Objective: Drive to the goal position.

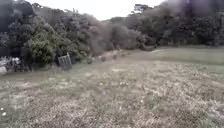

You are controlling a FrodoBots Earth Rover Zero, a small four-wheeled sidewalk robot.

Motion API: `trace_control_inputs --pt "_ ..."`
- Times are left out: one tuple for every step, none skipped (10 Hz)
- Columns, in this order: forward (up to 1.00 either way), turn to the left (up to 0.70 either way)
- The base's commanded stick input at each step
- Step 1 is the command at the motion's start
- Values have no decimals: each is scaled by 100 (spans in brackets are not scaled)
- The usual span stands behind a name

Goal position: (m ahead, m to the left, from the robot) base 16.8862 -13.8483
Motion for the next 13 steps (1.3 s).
trace_control_inputs --pt "50 0" --pt "50 0" --pt "50 0" --pt "50 0" --pt "50 0" --pt "50 0" --pt "50 0" --pt "50 0" --pt "50 0" --pt "50 0" --pt "50 0" --pt "50 0" --pt "50 0"
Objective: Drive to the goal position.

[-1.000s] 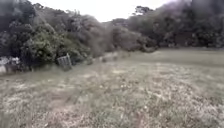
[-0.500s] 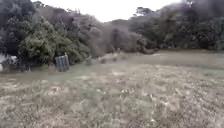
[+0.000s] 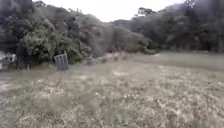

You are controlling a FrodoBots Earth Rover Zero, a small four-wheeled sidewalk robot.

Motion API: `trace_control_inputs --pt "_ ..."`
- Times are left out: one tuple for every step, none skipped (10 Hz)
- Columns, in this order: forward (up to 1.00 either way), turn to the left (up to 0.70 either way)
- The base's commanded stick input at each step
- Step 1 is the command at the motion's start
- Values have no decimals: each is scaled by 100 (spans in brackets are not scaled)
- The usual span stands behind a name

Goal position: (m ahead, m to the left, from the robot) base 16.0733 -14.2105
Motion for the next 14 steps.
trace_control_inputs --pt "50 0" --pt "50 0" --pt "50 0" --pt "50 0" --pt "50 0" --pt "50 0" --pt "50 -3" --pt "50 -9" --pt "50 -14" --pt "50 -32" --pt "50 -34" --pt "50 -47" --pt "50 -48" --pt "50 -41"
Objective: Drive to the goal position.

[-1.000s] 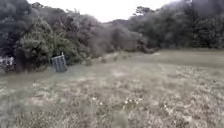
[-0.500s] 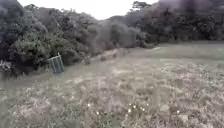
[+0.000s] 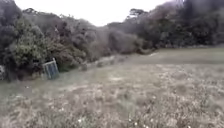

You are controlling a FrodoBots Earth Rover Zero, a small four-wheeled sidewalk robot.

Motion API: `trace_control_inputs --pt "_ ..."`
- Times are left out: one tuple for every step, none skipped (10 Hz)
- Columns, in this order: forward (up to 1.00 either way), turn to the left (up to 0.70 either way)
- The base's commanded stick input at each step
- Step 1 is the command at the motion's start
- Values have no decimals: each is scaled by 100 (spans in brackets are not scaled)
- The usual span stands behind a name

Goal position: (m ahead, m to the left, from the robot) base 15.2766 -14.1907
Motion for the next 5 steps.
trace_control_inputs --pt "50 -22" --pt "50 -4" --pt "50 0" --pt "50 0" --pt "50 0"
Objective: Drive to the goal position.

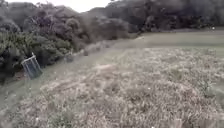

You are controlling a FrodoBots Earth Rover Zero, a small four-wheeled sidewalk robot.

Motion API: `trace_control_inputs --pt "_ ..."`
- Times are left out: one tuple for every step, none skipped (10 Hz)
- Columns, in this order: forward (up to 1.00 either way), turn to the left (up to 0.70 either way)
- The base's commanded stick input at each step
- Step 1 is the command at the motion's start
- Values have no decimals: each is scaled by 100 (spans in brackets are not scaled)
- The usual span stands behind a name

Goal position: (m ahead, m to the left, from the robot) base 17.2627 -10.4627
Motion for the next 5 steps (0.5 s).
trace_control_inputs --pt "50 0" --pt "50 0" --pt "50 0" --pt "50 0" --pt "50 0"
